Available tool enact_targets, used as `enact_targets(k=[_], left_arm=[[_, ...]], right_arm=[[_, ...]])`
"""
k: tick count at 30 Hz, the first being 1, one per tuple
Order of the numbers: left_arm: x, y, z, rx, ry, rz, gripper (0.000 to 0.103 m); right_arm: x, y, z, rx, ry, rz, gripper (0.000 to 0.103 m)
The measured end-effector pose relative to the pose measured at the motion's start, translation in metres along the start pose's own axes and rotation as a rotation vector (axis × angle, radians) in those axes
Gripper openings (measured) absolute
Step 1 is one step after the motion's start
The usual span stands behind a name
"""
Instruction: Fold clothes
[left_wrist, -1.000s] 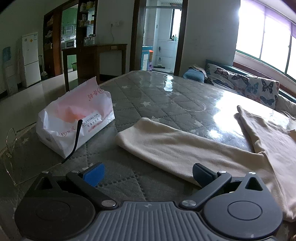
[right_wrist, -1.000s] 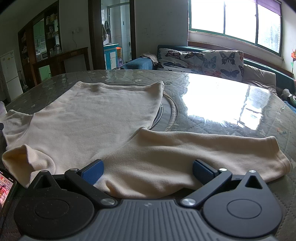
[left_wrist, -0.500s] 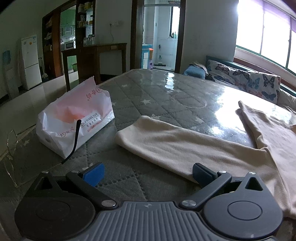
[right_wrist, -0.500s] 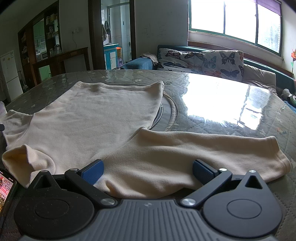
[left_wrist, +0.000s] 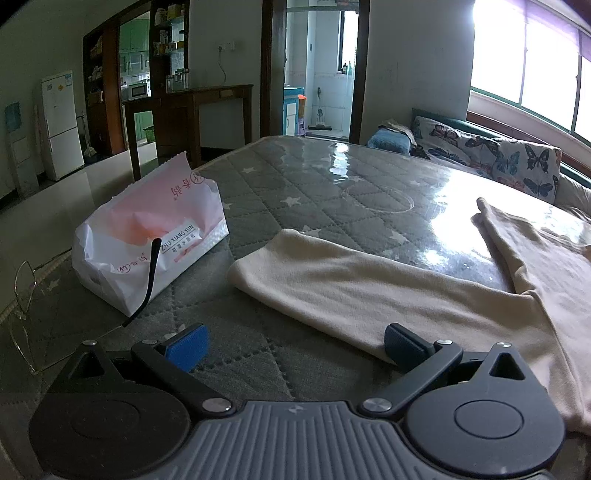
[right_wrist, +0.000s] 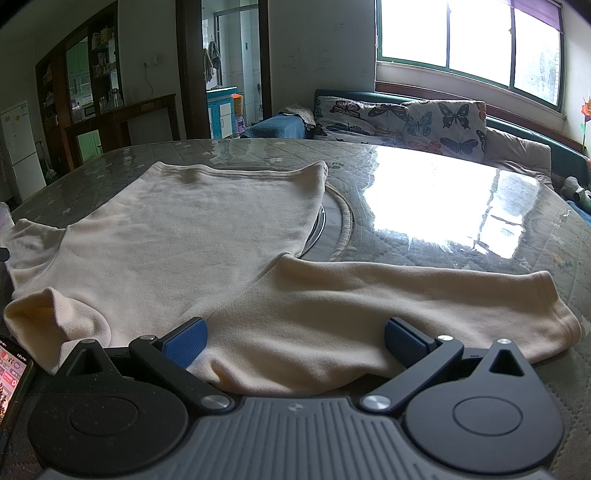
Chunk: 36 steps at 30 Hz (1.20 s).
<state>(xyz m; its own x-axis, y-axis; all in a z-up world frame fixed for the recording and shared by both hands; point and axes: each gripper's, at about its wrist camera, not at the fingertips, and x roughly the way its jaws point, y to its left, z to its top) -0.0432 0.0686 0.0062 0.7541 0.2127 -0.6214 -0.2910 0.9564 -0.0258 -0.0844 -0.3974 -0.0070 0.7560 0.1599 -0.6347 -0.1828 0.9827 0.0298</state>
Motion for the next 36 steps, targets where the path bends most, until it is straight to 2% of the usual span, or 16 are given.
enact_targets(k=[36], left_arm=[[-0.0015,-0.0015,0.0003,0.006,0.005,0.004,0.103]], right_arm=[[0.0003,0.0003,0.0002,0.0,0.0,0.0,0.103]])
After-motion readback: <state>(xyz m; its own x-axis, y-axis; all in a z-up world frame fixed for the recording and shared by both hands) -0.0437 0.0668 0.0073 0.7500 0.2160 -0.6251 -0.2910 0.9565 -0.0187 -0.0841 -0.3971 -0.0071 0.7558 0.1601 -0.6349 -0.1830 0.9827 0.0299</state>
